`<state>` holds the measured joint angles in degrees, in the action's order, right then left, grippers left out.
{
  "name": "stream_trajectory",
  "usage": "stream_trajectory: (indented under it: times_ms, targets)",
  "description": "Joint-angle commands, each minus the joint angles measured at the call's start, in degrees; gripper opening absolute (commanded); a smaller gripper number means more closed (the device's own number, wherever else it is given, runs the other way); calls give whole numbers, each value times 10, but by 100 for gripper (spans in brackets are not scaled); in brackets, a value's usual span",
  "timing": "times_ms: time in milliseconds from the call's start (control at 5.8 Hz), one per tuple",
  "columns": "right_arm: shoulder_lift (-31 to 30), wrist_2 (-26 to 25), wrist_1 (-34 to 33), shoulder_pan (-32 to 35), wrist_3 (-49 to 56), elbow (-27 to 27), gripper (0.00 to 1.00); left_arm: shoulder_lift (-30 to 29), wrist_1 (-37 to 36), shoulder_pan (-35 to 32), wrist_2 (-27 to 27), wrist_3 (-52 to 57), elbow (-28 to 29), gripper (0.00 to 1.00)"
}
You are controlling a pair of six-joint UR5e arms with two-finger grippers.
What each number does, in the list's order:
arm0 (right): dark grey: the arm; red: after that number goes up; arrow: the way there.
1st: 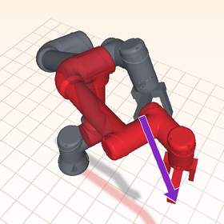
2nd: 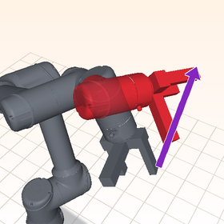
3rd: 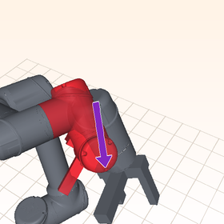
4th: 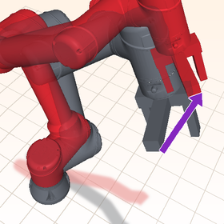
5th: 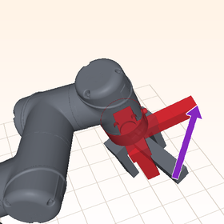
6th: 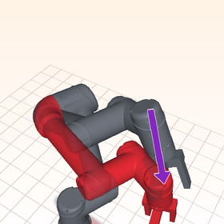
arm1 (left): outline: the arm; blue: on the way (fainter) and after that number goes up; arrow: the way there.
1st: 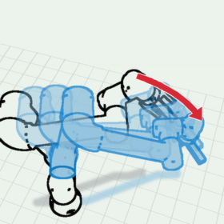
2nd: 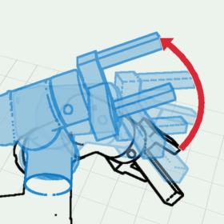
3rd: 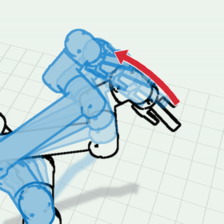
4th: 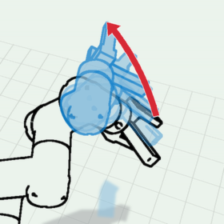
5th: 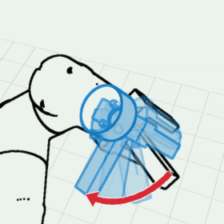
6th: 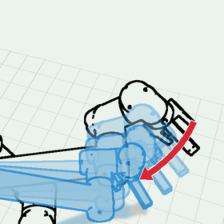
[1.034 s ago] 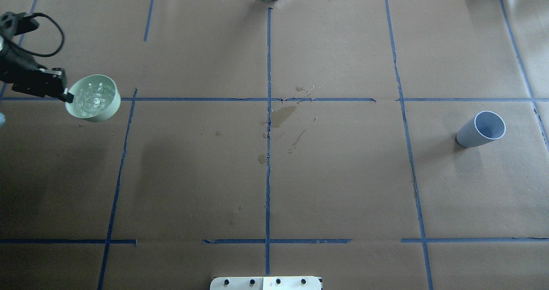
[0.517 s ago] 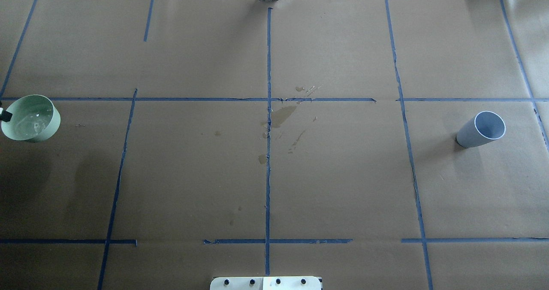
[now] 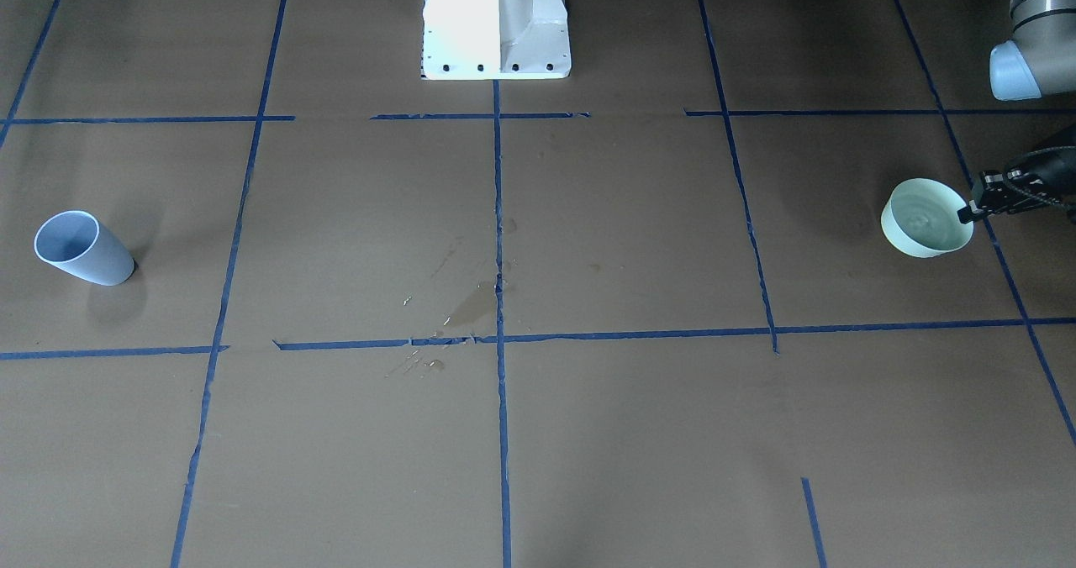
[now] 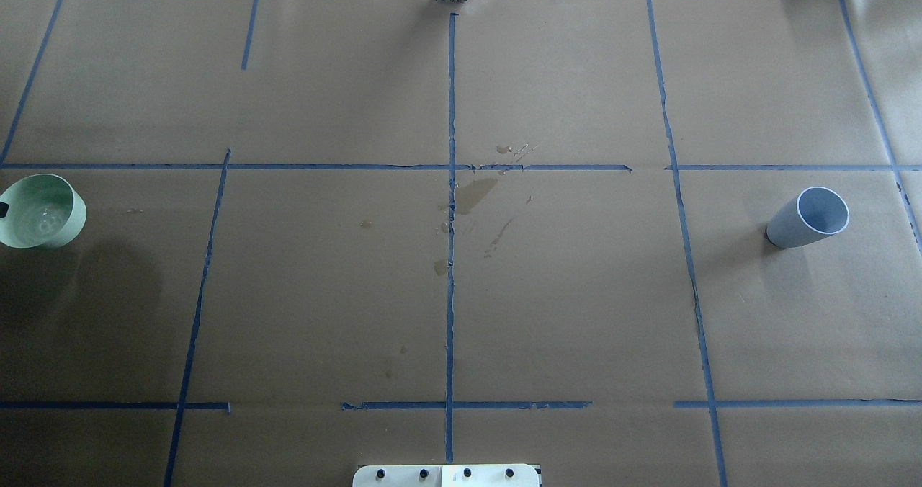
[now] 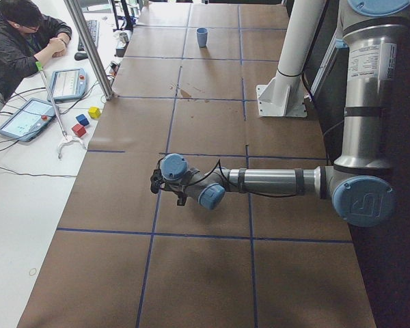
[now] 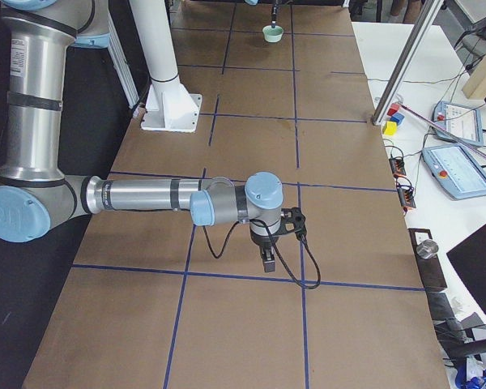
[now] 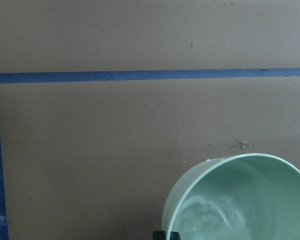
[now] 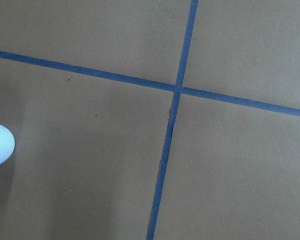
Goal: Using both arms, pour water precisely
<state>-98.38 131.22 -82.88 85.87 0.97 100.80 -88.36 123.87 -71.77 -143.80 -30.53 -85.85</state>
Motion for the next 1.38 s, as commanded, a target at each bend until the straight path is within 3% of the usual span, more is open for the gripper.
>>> stream_trajectory:
  times_ms: [0, 345, 1206]
  targets:
    - [-1, 0, -1, -1, 0, 0, 100, -3, 10, 1, 0, -16, 9, 0]
    - [-1, 0, -1, 0, 0, 0, 100, -7, 51, 16, 54, -86, 9, 0]
    - [-3, 0, -1, -1, 1, -1, 100, -15, 80, 63, 55, -129, 20, 0]
